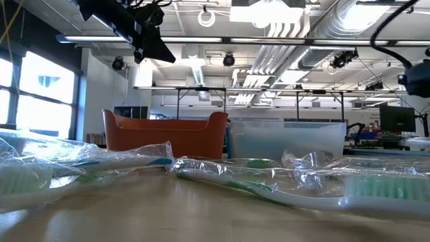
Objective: Pick & Place Toothbrushes
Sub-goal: Put the green toothbrush into the right blue bin
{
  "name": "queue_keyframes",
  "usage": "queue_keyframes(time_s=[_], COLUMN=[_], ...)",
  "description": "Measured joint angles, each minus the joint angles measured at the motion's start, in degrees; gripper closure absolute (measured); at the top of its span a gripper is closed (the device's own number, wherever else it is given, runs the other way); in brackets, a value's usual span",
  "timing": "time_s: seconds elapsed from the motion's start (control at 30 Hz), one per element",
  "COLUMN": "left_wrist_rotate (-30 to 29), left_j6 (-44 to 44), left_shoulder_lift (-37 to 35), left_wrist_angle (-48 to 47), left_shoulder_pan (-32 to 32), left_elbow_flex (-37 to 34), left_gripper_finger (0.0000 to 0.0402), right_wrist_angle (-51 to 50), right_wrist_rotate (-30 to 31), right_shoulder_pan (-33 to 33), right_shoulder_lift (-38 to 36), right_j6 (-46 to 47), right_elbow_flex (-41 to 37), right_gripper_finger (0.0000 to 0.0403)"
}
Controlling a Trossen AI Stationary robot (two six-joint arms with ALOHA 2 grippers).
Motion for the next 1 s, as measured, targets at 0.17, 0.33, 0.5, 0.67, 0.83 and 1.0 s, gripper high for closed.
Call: queue_keyframes(time_s=[0.17, 0.33, 0.5, 0.67, 0.83, 1.0], left_wrist_rotate=[0.0, 0.0, 0.0, 0.0, 0.0, 0.0], left_j6=[-0.4, -0.4, -0.5, -0.8, -3.9, -4.1], left_shoulder_lift=[0.0, 0.0, 0.0, 0.0, 0.0, 0.0], left_wrist_angle=[-1.4, -1.3, -1.3, -1.3, -1.1, -1.1], left_shoulder_pan=[0.0, 0.0, 0.0, 0.0, 0.0, 0.0], left_elbow_flex=[0.0, 0.0, 0.0, 0.0, 0.0, 0.0], left_gripper_finger=[0.0401, 0.0401, 0.0401, 0.0401, 0.0401, 0.0401], right_wrist_angle=[-1.2, -3.6, -4.3, -4.5, -4.5, -3.5], right_wrist_rotate=[2.3, 6.5, 12.9, 16.7, 21.7, 29.0], right_shoulder_pan=[-5.0, -10.5, -15.7, -21.2, -26.5, -31.6], right_shoulder_lift=[-2.1, -3.8, -5.4, -6.7, -6.7, -6.7], right_j6=[-8.3, -15.5, -21.9, -29.2, -38.9, -49.1], right_elbow_flex=[0.1, 0.1, 0.1, 0.9, 5.2, 11.4], right_gripper_finger=[0.0392, 0.0392, 0.0392, 0.0392, 0.0392, 0.0392])
